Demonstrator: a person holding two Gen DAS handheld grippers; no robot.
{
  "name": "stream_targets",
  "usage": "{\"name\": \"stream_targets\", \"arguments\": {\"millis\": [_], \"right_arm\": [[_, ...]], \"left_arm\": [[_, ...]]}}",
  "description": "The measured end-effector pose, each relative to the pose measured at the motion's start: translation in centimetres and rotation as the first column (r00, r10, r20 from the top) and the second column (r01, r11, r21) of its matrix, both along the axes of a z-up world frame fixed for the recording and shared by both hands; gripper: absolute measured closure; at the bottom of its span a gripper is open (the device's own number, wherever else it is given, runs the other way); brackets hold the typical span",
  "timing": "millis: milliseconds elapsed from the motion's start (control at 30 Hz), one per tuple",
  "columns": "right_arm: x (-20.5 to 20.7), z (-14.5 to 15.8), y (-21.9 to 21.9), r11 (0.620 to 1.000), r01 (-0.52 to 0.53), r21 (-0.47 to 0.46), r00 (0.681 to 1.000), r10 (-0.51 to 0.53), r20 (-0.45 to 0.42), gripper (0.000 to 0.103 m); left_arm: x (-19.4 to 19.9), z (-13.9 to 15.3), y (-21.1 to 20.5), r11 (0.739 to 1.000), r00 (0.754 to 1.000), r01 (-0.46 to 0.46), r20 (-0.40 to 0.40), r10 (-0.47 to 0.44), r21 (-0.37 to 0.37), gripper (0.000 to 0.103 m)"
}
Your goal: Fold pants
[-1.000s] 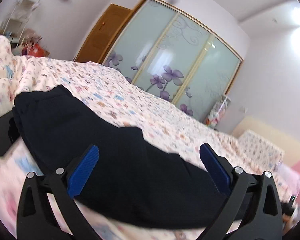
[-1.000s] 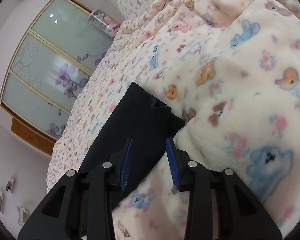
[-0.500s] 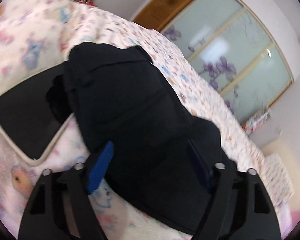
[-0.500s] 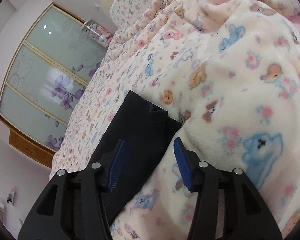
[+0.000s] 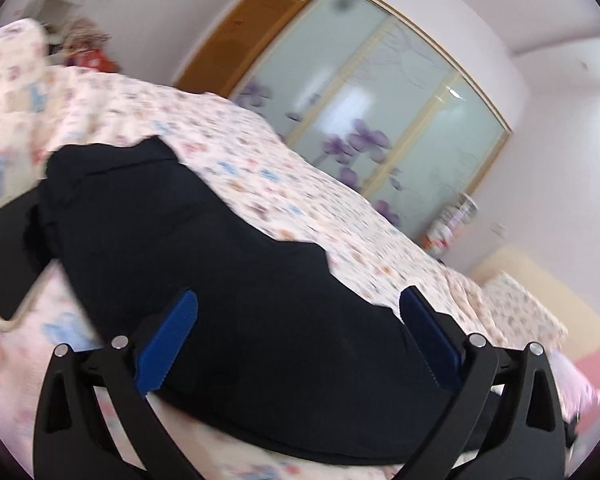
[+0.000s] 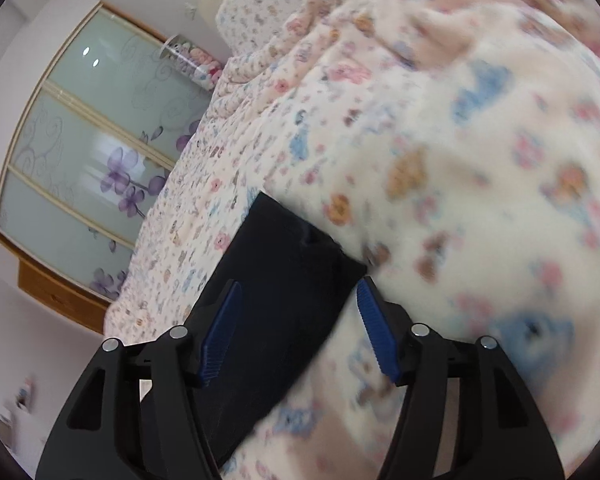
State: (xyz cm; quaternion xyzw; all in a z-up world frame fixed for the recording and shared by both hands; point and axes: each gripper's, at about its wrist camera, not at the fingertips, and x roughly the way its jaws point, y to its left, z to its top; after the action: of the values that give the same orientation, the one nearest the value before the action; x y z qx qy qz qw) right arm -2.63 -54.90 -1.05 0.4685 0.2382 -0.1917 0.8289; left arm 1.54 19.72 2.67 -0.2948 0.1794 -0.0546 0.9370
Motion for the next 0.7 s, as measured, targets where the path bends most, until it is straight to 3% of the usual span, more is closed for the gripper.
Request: {"name": "stream_targets", "arguments": {"millis": [100, 167, 267, 367, 500, 600, 700], "right_arm": [[2.0, -0.4, -0.1, 0.999, -0.021, -0.039, 0.992, 0.016, -0.125, 0.040], [3.4, -1.7, 0.2, 0.997, -0.059, -0.043, 0.961, 0.045, -0.273, 0.040], [4.5, -1.9, 0.8, 0.992, -0.108, -0.073, 0.940, 0.078, -0.332, 0.035], [5.4, -2.0, 0.3, 0.988, -0.151, -0.040, 0.956, 0.136, -0.261, 0.026], [5.5, -2.8, -0.4, 0.986, -0.169, 0.001, 0.971, 0.167, -0.172, 0.027], [4.1, -2.7, -0.7, 0.985, -0.172, 0.024, 0.981, 0.174, -0.080, 0.040], [2.6, -1.9, -0.7, 0.979, -0.205, 0.013, 0.978, 0.205, 0.038, 0.042]], "left_arm": [[0.6, -0.1, -1.7, 0.997, 0.998, 0.042, -0.039, -0.040, 0.057, 0.002], [1.5, -0.6, -1.9, 0.997, 0.995, 0.042, -0.089, -0.036, 0.065, 0.002], [2.4, -1.8, -1.5, 0.999, 0.987, 0.034, -0.157, -0.030, 0.021, 0.002], [2.1, -2.1, -1.4, 1.000, 0.987, 0.026, -0.162, -0.025, 0.009, 0.002], [2.6, -2.2, -1.8, 0.999, 0.985, 0.021, -0.172, -0.014, 0.044, 0.002], [2.6, -2.1, -1.8, 0.999, 0.985, 0.018, -0.175, -0.009, 0.047, 0.002], [2.6, -2.0, -1.9, 0.999, 0.984, 0.012, -0.177, -0.003, 0.049, 0.002]]}}
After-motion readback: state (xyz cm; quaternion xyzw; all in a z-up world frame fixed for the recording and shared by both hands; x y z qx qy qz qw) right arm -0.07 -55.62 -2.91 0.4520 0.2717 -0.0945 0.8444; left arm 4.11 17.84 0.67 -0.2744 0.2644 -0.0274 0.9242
